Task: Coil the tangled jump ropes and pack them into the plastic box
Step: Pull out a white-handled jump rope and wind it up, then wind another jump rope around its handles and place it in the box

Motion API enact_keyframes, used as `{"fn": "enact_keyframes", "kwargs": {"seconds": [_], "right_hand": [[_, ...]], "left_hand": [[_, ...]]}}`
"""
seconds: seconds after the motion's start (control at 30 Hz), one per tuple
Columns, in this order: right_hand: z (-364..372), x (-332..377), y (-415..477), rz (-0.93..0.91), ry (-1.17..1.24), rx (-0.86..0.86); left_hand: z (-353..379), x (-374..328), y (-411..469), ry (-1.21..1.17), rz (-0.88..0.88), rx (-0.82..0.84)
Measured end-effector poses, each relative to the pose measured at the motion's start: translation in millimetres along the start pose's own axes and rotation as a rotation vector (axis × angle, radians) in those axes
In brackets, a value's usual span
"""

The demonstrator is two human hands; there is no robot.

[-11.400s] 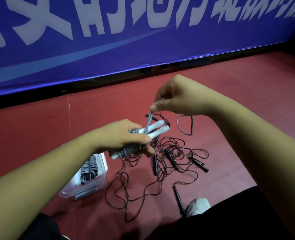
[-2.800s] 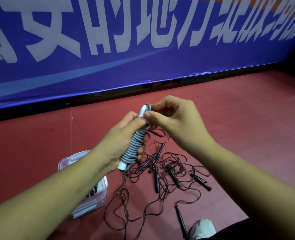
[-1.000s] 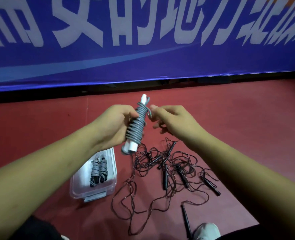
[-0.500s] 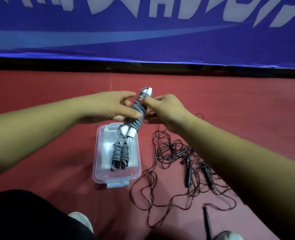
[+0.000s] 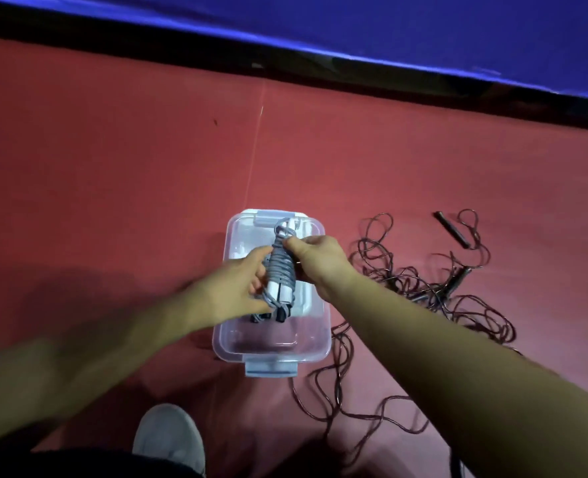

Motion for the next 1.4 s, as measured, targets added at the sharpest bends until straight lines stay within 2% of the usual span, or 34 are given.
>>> {"fn": "enact_keyframes", "kwargs": {"seconds": [0.13, 0.3, 0.4, 0.5, 0.6, 0.7, 0.77, 0.9, 1.03, 1.17, 1.27, 1.4], "right_hand": [[16.6, -34.3, 34.4, 0.011, -0.189, 0.011], [28.0, -44.5, 59.4, -0.065, -0.474, 0.036], [33.8, -48.4, 66.6, -0.09, -0.513, 0.087], [35.5, -53.0, 69.8, -0.12, -0.552, 0.109], [43.6, -53.8, 67.3, -0.151, -0.711, 0.141], [52.0, -51.2, 59.9, -0.156, -0.819, 0.193], [50.0, -41.6, 55.3, -0.181, -0.855, 0.184], [23.6, 7.6, 38.8, -0.335, -0.82, 0.133], [-48.6, 53.7, 14.9, -0.454, -0.785, -0.042], [-123.6, 47.6, 1.2, -0.344, -0.808, -0.186], [-165.9, 26.3, -10.6, -0.238, -0.825, -0.221], [-203.7, -9.5, -25.6, -0.157, -0.835, -0.224]], "left_hand": [[15.9, 36.4, 14.1, 0.054, -0.06, 0.01], [32.6, 55.4, 36.4, 0.261, -0.105, 0.017], [40.8, 70.1, 48.3, 0.404, -0.164, 0.051], [43.0, 73.6, 55.3, 0.667, -0.192, 0.082], [52.4, 72.7, 58.8, 1.001, -0.153, 0.168], [55.7, 76.7, 57.6, 1.168, -0.147, 0.282], [49.4, 71.1, 56.7, 1.137, -0.098, 0.301], [13.2, 51.8, 60.6, 0.816, -0.095, 0.237], [-19.3, 10.4, 74.7, 0.843, -0.048, 0.135], [-6.6, -69.3, 99.1, 0.895, 0.062, 0.191], [18.1, -126.1, 115.4, 0.904, 0.133, 0.247], [62.8, -162.7, 126.3, 0.953, 0.145, 0.341]]}}
Point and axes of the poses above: each hand's wrist, its own y-axis towards the middle knuckle, its own z-axis out of the palm, x = y × z, the point moved 9 cm from there along y, towards the middle knuckle, and after that the axes turned 1 degree about z, right-handed, at the moved point
